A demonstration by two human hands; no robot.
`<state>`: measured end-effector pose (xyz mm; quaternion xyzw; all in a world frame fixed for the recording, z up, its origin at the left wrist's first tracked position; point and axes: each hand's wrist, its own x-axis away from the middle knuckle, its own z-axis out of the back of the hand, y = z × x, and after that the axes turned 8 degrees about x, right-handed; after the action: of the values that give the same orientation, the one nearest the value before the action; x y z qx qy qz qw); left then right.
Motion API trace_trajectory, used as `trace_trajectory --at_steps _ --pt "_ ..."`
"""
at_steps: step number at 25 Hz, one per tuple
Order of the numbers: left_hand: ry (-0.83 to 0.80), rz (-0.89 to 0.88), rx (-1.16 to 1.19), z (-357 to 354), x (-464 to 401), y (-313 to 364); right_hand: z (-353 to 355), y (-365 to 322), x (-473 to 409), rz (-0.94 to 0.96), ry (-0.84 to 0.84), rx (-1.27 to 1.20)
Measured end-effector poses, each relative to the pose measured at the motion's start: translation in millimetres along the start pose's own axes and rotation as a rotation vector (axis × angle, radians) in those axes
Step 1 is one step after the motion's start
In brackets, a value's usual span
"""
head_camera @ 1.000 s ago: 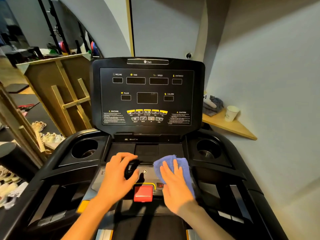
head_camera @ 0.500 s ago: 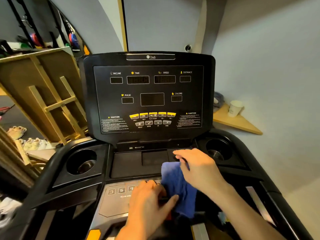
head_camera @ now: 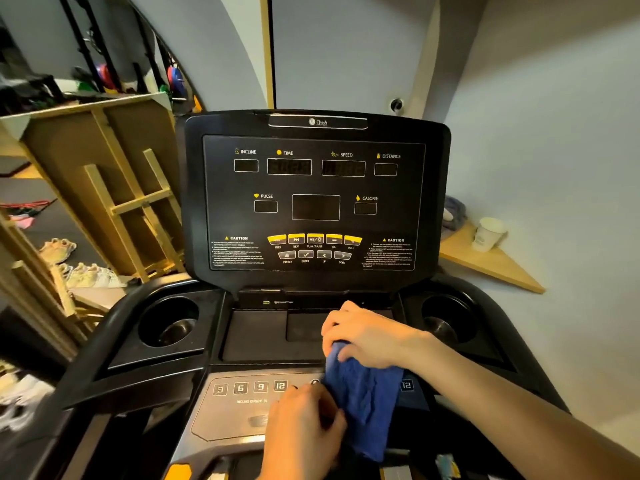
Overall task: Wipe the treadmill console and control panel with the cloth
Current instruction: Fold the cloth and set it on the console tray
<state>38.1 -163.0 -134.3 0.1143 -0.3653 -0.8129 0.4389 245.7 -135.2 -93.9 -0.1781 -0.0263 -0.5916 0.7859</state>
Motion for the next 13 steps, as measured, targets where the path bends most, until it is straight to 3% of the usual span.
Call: trace_trajectory --at_steps 6,9,13 --pt "0.082 0.073 0.244 -6 -8 -2 11 2 9 -0.018 0.016 -0.118" --pt "0.099 0.052 0.241 -8 -9 -2 18 3 16 -0.013 0.049 -0.182" --pt "0.127 0.03 0.401 12 -8 3 35 3 27 -0.031 0.129 -0.207"
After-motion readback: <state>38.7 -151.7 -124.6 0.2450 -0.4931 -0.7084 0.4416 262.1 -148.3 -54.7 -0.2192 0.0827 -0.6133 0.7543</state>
